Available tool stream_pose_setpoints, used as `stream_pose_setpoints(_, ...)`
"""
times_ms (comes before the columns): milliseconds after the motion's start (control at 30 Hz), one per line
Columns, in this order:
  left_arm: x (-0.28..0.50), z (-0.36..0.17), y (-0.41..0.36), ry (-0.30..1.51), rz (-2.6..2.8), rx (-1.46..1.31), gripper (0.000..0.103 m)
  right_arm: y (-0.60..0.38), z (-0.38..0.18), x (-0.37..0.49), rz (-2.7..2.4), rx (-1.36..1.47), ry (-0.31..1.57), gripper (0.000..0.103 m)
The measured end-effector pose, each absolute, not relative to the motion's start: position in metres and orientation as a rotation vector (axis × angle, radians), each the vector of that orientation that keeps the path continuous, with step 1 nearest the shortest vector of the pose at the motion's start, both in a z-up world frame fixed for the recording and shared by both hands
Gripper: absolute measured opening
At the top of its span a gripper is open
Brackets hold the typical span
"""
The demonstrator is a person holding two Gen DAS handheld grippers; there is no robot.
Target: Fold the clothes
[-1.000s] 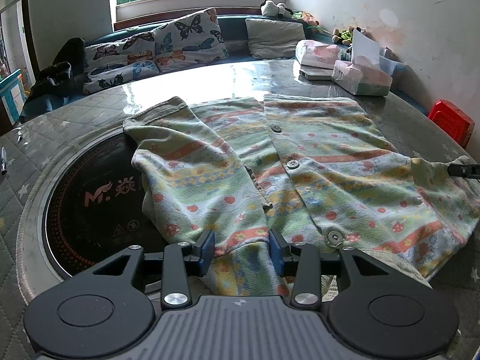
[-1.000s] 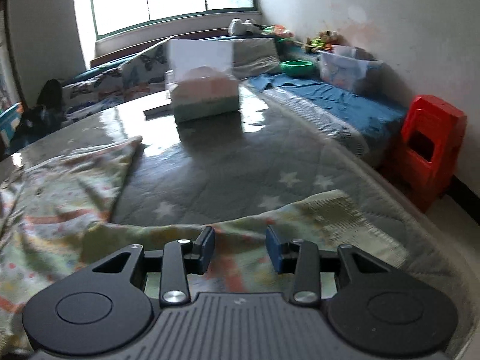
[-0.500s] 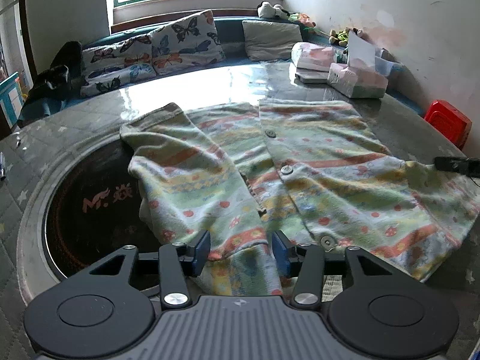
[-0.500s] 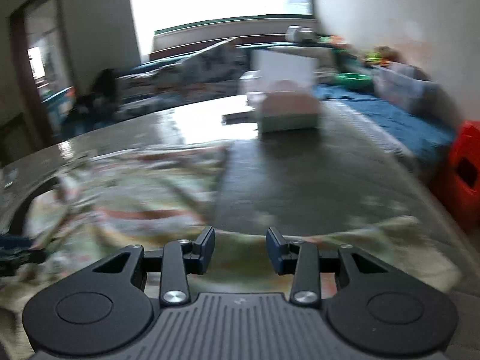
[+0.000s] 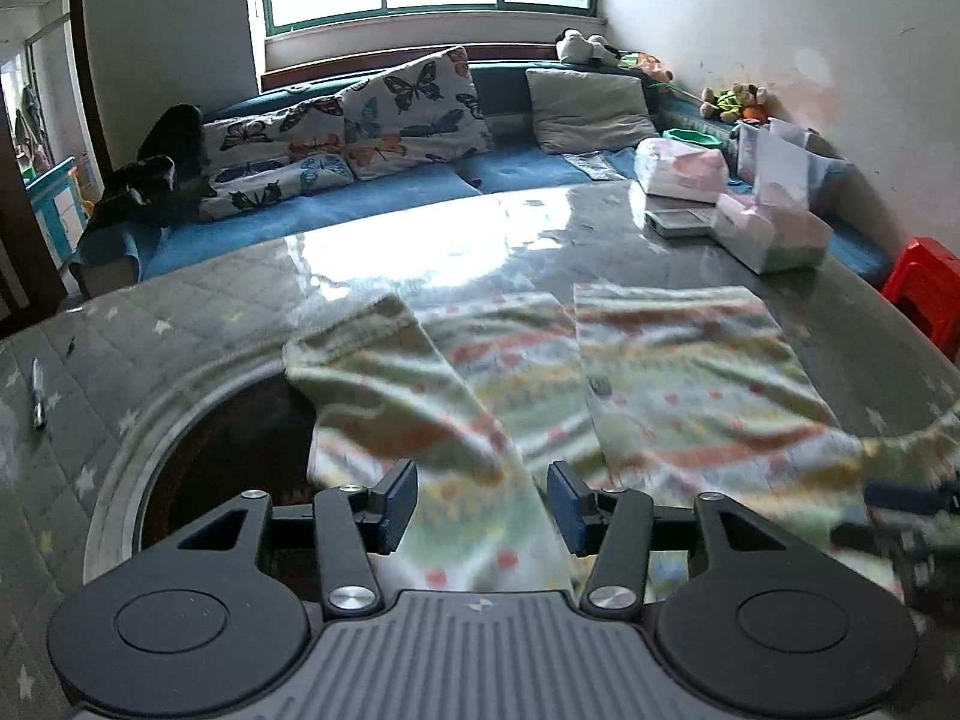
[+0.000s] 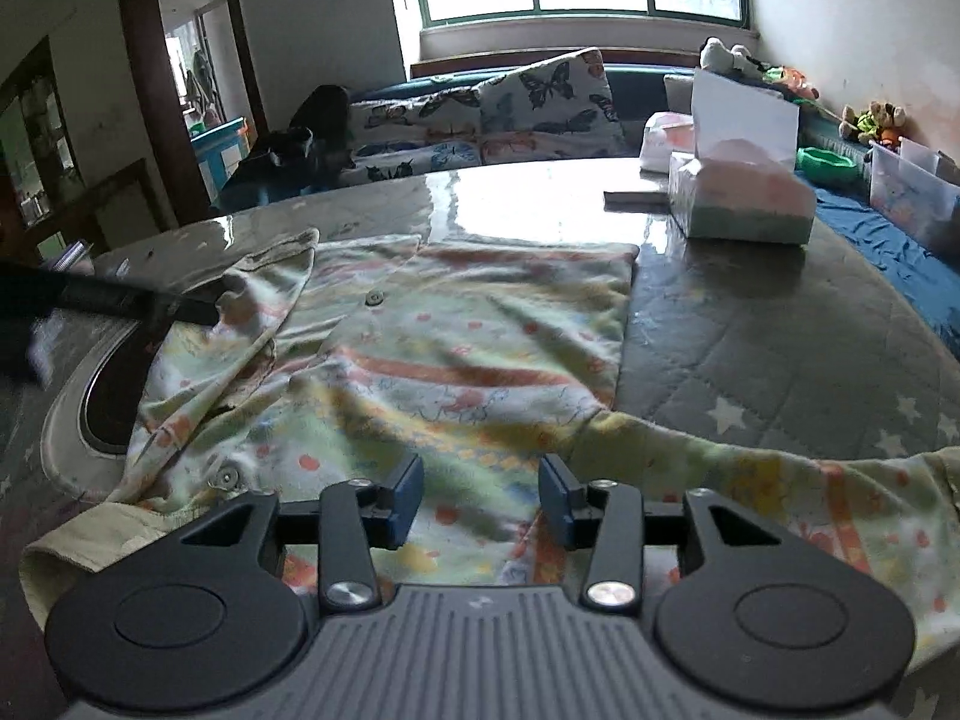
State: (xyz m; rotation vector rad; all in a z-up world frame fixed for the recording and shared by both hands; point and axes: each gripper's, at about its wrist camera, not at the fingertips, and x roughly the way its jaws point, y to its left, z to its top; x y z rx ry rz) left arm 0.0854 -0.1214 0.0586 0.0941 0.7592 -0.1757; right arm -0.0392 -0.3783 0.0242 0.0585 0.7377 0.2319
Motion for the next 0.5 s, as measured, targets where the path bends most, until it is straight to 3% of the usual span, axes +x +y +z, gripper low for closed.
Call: stream_pose_setpoints(500,0.198,0.037,-0.116,0.793,-0.049,0.021,0.05,-0.379,0.018,-0.04,0.261,0.076,0.737,0.056)
